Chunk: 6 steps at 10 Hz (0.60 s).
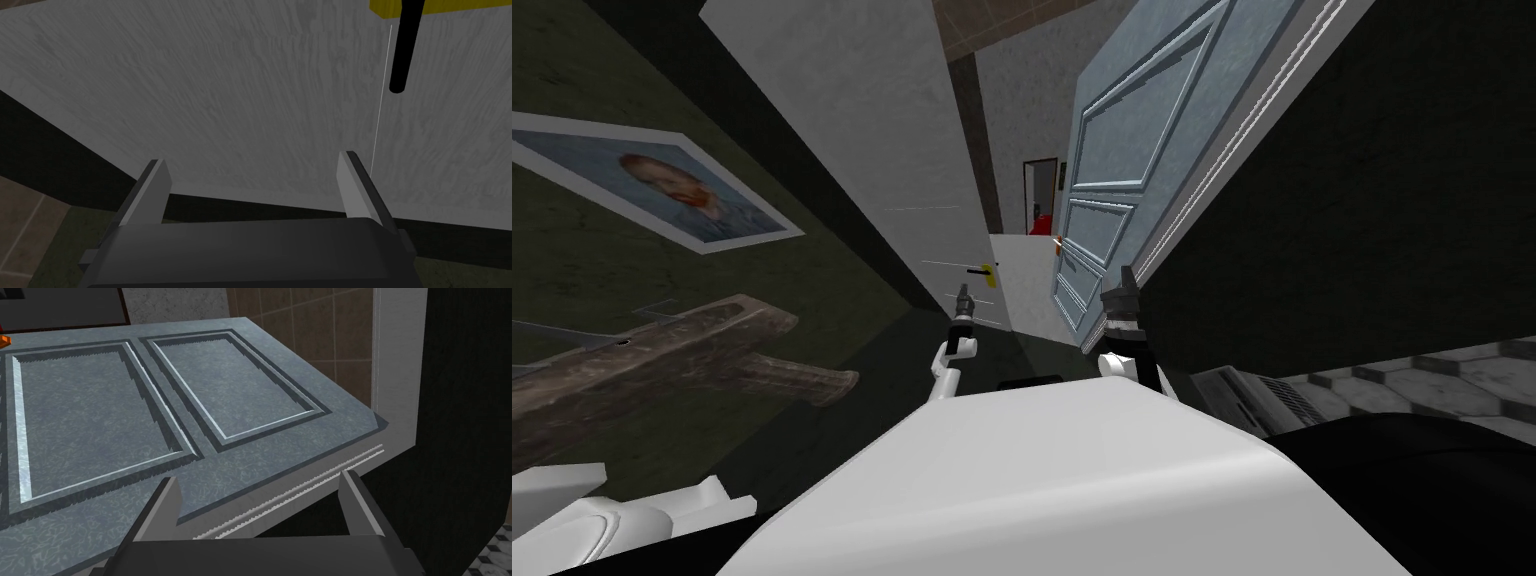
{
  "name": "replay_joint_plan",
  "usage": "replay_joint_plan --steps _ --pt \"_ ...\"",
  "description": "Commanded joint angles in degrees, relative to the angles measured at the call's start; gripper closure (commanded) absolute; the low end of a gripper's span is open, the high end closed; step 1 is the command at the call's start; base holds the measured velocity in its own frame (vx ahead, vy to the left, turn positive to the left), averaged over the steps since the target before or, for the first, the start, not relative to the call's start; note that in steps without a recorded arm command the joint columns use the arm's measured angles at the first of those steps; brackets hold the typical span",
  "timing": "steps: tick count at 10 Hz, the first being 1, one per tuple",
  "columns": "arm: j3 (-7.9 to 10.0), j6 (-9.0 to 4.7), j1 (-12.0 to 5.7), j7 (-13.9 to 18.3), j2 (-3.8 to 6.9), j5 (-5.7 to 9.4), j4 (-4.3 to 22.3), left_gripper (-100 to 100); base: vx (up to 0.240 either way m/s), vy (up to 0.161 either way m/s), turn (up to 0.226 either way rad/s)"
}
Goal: Push the door open
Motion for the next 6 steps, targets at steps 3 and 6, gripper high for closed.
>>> replay_joint_plan --steps 3,6 --pt "0.56 0.07 -2.71 -0.5 -0.22 0.57 4.9 -100 0.041 0.172 -0.168" --pt "0.90 0.09 -4.38 -0.8 -0.52 0.91 7.9 -100 0.025 0.121 -0.110"
